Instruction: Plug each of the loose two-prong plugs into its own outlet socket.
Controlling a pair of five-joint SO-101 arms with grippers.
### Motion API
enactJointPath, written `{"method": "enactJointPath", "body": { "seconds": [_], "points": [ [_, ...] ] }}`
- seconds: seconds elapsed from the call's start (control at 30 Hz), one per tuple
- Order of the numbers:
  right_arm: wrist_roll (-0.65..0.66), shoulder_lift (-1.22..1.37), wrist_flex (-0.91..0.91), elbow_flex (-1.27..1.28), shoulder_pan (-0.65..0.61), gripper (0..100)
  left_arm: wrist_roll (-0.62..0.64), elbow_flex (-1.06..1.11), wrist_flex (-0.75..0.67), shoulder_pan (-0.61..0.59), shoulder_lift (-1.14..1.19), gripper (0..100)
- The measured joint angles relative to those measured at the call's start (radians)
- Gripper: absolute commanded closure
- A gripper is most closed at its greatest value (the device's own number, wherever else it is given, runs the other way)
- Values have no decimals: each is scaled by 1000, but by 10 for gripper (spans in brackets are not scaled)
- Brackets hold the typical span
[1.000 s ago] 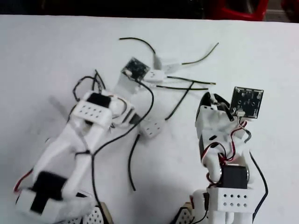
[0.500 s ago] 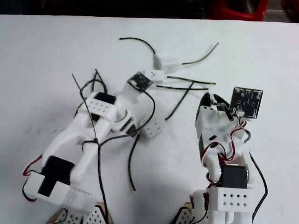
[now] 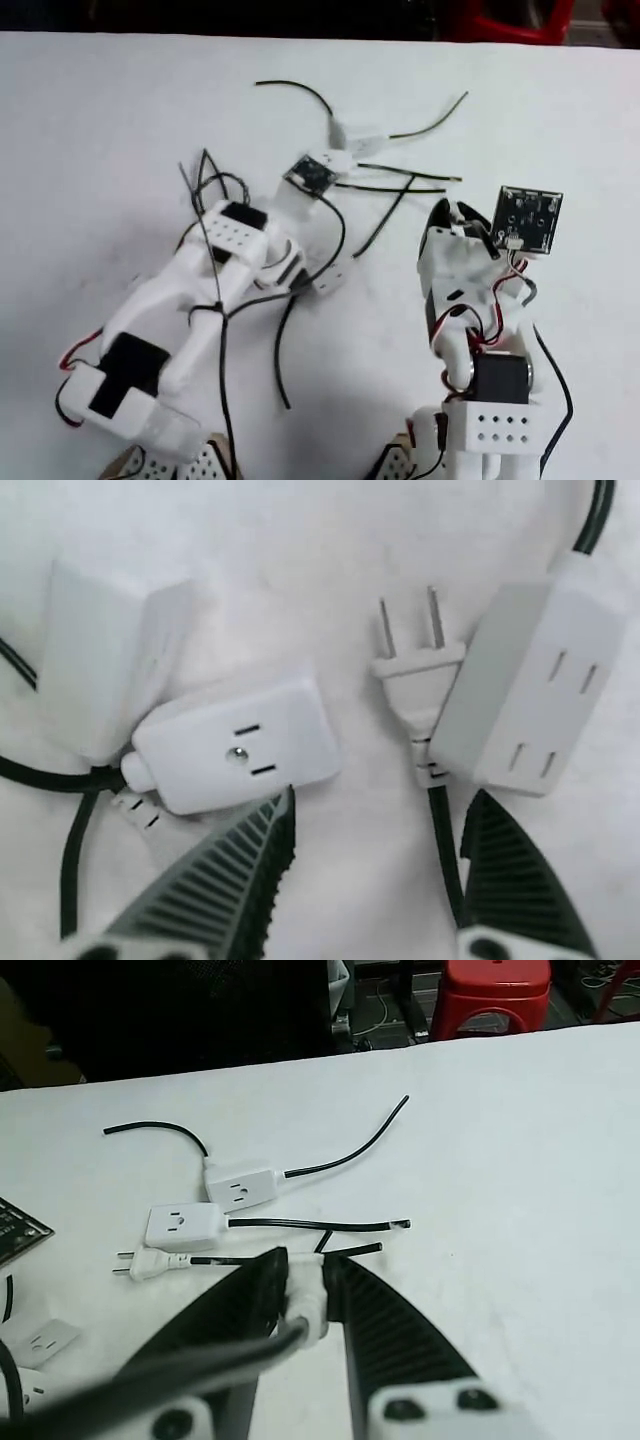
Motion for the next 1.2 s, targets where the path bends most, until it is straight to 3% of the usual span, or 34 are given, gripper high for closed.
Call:
{"method": "enactJointPath", "body": {
  "seconds": [0.23, 0.6, 0.77, 0.93, 1.2],
  "points": [
    [0, 0, 0, 0, -2, 981, 29, -155, 89, 6, 138, 871],
    [0, 0, 0, 0, -2, 981, 31, -417, 350, 8, 310, 872],
    [0, 0, 0, 0, -2, 981, 29, -388, 400, 8, 261, 852],
    [0, 0, 0, 0, -2, 981, 31, -267, 404, 31, 81, 762],
    [0, 0, 0, 0, -2, 981, 32, -20, 224, 66, 6, 733]
  ]
}}
